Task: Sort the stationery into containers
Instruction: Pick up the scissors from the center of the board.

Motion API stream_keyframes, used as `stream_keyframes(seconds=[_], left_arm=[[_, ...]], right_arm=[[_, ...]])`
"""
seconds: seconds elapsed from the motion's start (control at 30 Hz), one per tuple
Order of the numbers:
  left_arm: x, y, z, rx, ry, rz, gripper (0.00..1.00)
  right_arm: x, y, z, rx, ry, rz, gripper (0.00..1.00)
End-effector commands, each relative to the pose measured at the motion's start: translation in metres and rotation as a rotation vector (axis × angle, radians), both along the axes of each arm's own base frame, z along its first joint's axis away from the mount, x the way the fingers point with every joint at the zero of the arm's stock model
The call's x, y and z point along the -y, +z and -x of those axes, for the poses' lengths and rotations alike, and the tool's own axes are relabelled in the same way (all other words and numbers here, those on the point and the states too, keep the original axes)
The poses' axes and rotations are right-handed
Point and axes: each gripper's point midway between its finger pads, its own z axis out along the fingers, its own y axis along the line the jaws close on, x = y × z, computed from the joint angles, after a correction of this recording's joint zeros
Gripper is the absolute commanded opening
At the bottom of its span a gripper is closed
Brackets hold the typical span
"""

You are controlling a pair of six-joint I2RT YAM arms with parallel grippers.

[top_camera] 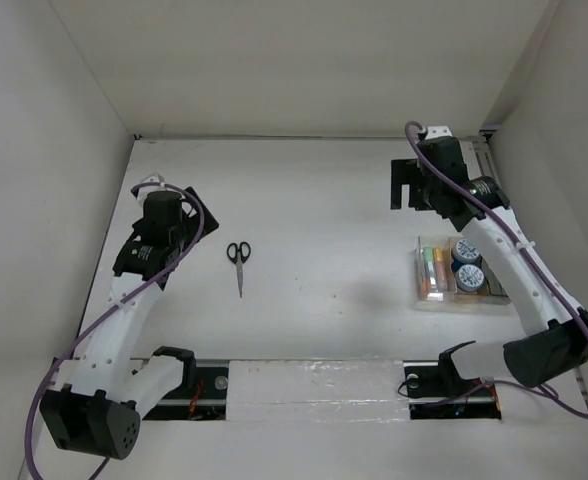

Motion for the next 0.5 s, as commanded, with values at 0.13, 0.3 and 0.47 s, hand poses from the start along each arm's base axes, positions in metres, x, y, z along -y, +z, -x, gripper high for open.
stream_keyframes(seconds=[0.13,0.3,0.47], left_arm=[[-0.017,-0.005,-0.001,-0.016,0.111,-0.026,1.00],[-0.014,-0.027,-0.006,-0.104,0.109,-0.033,1.00],[-0.012,-0.045,-0.007,-0.183,0.132,-0.023,1.00]], right_arm=[[-0.038,-0.014,-0.004,0.049,0.103,-0.198,1.00],[-0.052,-0.013,-0.001,0.098,0.153,-0.251,1.00],[-0.074,0.022,0.021,0.222,0.021,-0.038,1.00]])
